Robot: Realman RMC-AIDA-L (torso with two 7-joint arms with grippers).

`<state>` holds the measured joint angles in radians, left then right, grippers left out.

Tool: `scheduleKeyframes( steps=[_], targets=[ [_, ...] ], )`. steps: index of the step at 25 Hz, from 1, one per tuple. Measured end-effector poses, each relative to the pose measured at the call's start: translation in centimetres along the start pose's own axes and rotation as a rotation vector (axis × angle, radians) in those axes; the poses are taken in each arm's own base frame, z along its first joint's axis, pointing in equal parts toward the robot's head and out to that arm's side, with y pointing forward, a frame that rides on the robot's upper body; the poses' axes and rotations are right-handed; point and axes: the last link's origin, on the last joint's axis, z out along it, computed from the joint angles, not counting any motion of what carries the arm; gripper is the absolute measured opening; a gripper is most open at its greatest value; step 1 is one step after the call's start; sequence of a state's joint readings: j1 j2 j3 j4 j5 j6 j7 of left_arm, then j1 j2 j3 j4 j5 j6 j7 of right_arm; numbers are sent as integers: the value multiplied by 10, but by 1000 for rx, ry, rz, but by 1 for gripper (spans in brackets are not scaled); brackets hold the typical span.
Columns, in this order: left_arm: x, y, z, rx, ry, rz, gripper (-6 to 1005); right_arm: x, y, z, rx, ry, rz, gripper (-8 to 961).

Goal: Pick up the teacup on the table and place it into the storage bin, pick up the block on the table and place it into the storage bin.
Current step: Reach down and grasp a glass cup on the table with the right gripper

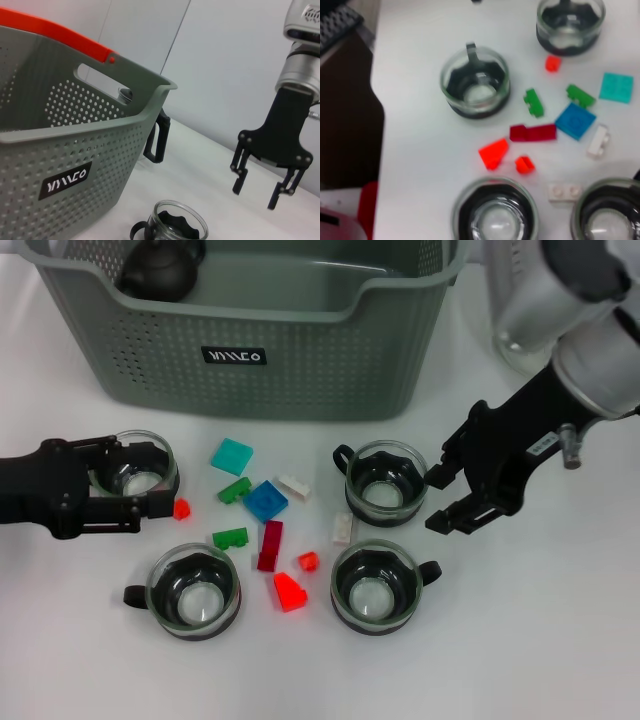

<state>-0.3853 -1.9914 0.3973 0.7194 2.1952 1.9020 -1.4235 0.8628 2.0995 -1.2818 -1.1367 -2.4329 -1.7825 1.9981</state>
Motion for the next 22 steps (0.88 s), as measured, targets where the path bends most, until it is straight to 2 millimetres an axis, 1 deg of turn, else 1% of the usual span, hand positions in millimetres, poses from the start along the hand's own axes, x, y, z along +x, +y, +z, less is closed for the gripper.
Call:
scheduleKeyframes(
  steps=[14,22],
  targets=[
    [-3,0,0,15,15,-3,847,-11,-3,34,82,93,-84,533],
    [-4,0,1,12,22,-11,847,-15,-6,50,150,170,-142,533]
  ],
)
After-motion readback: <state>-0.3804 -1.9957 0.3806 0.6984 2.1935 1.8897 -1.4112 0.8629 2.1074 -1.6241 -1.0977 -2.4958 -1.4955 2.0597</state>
